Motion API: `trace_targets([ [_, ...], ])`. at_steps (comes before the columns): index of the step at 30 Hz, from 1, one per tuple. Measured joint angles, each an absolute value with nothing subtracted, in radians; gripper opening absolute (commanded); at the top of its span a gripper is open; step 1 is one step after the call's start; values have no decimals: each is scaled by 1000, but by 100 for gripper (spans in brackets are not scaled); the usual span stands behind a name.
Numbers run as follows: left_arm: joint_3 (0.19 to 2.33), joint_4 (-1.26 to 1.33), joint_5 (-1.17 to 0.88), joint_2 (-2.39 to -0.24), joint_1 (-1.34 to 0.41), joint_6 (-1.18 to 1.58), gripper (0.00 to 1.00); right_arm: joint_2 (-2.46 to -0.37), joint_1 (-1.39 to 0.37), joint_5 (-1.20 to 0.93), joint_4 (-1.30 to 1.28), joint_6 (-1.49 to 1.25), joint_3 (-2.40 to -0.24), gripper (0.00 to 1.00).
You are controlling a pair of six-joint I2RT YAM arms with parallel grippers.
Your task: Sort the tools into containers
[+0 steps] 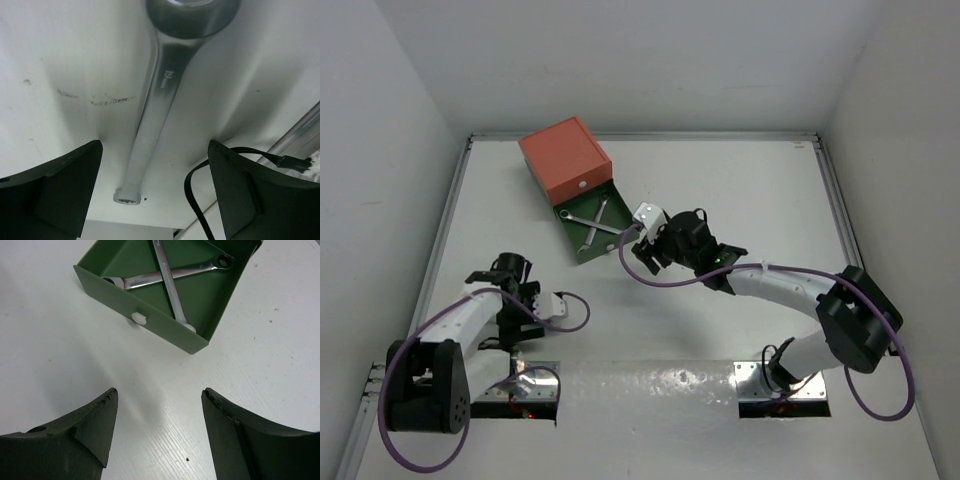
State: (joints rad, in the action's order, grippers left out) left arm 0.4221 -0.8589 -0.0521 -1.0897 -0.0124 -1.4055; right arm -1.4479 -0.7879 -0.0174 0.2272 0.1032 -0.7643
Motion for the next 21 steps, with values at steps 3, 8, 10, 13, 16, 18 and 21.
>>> trace_targets([
  [3,427,-849,-30,-1115,-12,-1389,74,-1448,-788,-12,227,101,-760,67],
  [8,420,-849,12,-1132,-14,-1390,27,-1454,-788,-9,229,97,-760,67],
  [10,415,-836,30,-1133,-14,-1405,11,-1459,-788,-7,224,97,-760,67],
  [13,413,-812,50,-1135,-19,-1424,3,-1462,-788,-7,222,97,-760,67],
  [16,419,-791,56,-1148,-19,-1425,0,-1462,-788,-1,214,98,-764,67],
  [18,427,-782,49,-1153,-19,-1422,0,-1462,-788,3,203,101,-768,67],
  [21,460,-775,-9,-1155,-19,-1397,0,-1462,-788,17,195,104,-770,67],
])
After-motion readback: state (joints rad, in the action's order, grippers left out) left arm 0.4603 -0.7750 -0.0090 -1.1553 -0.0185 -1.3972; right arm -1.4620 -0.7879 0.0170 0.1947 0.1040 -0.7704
